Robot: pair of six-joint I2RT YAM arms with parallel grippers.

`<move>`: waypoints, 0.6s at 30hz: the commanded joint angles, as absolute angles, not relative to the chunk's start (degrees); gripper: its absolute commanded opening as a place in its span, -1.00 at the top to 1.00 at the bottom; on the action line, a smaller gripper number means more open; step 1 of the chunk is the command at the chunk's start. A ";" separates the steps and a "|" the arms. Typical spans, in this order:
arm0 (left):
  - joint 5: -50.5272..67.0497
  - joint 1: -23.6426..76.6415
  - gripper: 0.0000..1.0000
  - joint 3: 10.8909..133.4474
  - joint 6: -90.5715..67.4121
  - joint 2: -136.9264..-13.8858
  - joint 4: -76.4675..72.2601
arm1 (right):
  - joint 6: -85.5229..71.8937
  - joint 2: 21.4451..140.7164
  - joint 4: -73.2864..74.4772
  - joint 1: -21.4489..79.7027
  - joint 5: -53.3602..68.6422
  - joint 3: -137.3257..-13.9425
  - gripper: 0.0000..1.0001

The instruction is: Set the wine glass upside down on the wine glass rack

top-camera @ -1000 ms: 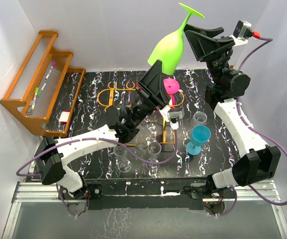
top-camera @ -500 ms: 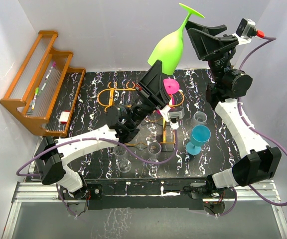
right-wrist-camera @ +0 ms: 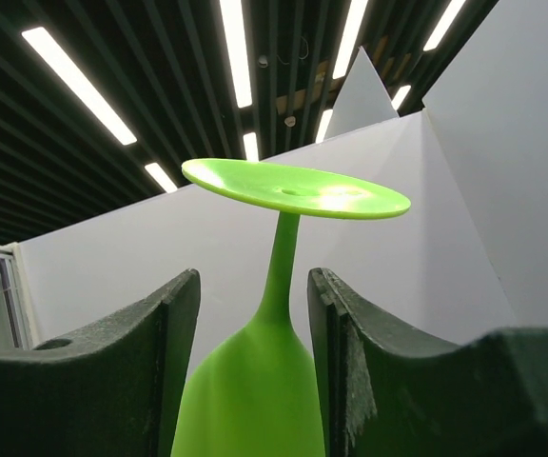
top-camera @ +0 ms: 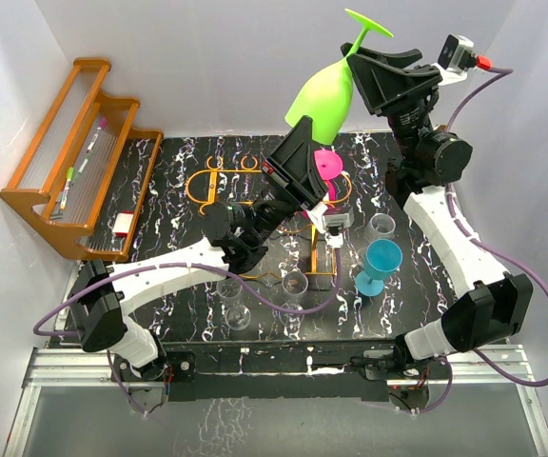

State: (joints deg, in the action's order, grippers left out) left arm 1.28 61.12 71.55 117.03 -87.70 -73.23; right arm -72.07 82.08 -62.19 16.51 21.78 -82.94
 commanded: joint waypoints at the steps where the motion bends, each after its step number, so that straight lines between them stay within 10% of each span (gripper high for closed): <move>1: 1.32 61.52 1.00 72.63 117.68 -87.07 -76.20 | -72.16 82.44 -65.01 17.09 21.75 -85.80 0.04; 5: 1.23 61.52 1.00 72.94 117.72 -87.10 -76.09 | -72.03 82.51 -65.18 17.36 21.97 -85.53 0.17; 9: 1.31 61.52 1.00 72.94 117.87 -87.00 -76.03 | -71.78 82.40 -65.37 17.47 22.23 -85.43 0.82; 16: 1.04 61.52 1.00 73.12 118.17 -86.93 -75.97 | -69.91 81.33 -61.88 17.53 23.45 -86.83 0.85; 18: 0.77 61.52 0.67 72.87 118.51 -86.56 -75.72 | -67.44 79.77 -58.33 17.58 23.89 -88.76 0.85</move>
State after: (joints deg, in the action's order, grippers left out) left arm 1.15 61.25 71.55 117.80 -87.70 -73.60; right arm -71.85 82.65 -62.17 16.88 20.73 -83.90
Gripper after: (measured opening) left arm 0.047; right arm 0.147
